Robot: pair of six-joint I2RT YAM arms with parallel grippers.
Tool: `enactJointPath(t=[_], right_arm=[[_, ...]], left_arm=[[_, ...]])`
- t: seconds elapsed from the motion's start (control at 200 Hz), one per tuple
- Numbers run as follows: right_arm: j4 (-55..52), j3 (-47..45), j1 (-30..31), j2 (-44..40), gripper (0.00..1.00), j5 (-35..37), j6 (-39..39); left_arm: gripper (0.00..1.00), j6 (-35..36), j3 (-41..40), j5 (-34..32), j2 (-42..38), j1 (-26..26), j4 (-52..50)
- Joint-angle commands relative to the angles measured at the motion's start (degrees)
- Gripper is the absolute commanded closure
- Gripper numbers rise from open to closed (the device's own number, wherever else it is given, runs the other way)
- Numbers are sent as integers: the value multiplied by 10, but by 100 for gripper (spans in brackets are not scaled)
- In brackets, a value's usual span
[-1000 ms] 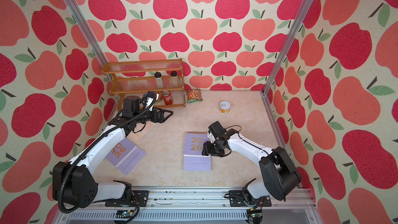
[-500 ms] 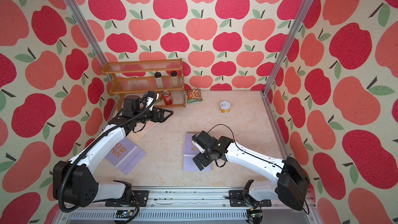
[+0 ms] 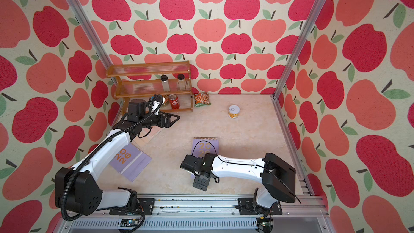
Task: Stack the calendars
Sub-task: Adjust the calendar at the calendar.
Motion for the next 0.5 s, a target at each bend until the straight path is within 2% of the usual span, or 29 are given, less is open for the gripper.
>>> enactJointPath(t=[0.0, 0.495], right_arm=[[-6, 16, 4, 10, 1, 32, -23], [4, 29, 4, 50, 1, 105, -46]], left_arm=[[0, 8, 18, -3, 2, 4, -14], [0, 11, 20, -13, -1, 4, -23]])
